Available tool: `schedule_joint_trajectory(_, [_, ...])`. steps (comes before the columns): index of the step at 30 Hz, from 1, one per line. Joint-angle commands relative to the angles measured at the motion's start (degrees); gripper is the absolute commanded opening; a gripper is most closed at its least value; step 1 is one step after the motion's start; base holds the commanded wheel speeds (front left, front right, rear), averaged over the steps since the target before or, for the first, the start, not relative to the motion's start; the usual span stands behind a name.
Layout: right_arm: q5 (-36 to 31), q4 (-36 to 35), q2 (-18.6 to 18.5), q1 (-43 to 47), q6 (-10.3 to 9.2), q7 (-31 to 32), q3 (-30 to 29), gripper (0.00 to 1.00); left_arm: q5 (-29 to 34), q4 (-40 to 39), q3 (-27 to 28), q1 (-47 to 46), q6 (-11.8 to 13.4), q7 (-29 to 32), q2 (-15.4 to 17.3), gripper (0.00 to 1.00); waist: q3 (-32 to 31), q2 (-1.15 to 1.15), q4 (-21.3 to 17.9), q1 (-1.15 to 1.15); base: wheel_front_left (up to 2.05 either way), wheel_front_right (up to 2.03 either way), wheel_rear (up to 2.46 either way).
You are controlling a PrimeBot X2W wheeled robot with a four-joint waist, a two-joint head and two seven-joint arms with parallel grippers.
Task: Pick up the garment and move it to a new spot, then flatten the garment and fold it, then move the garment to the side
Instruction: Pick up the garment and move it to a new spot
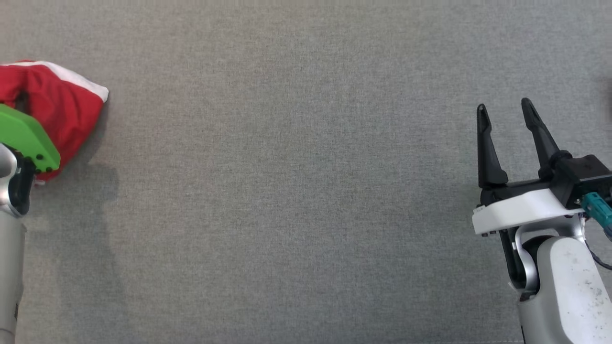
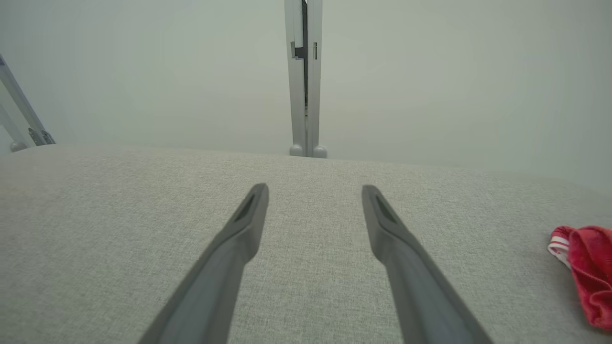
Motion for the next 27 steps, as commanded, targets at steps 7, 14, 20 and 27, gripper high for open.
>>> schedule_joint_trajectory(7, [3.13, 5.70, -0.16, 3.74, -0.09, -3.23, -0.92, 1.00, 1.49, -5.11, -4.02, -2.72, -2.38, -1.34, -3.29, 0.00, -11.77, 0.00, -2.56, -0.01, 0.00, 0.00, 0.00])
schedule_joint_trajectory(14, [5.26, 8.75, -0.16, 6.98, -0.09, -5.04, -1.60, 1.00, -0.33, -12.09, -6.96, -0.77, -2.99, -1.38, -9.65, 0.00, -17.21, 0.00, -6.76, -0.01, 0.00, 0.00, 0.00])
schedule_joint_trajectory(20, [6.14, 9.43, -0.16, 8.71, -0.09, -5.72, -2.21, 1.00, -3.92, -15.89, -7.92, 3.78, -1.44, -4.83, -18.72, 0.00, -16.35, 0.00, -10.14, -0.01, 0.00, 0.00, 0.00])
schedule_joint_trajectory(27, [7.25, 10.35, -0.13, 6.90, -0.09, -6.40, -0.48, 1.00, -9.90, -11.48, -8.98, 10.73, 0.50, -12.33, -22.63, 0.00, -11.56, 0.00, -13.58, -0.01, 0.00, 0.00, 0.00])
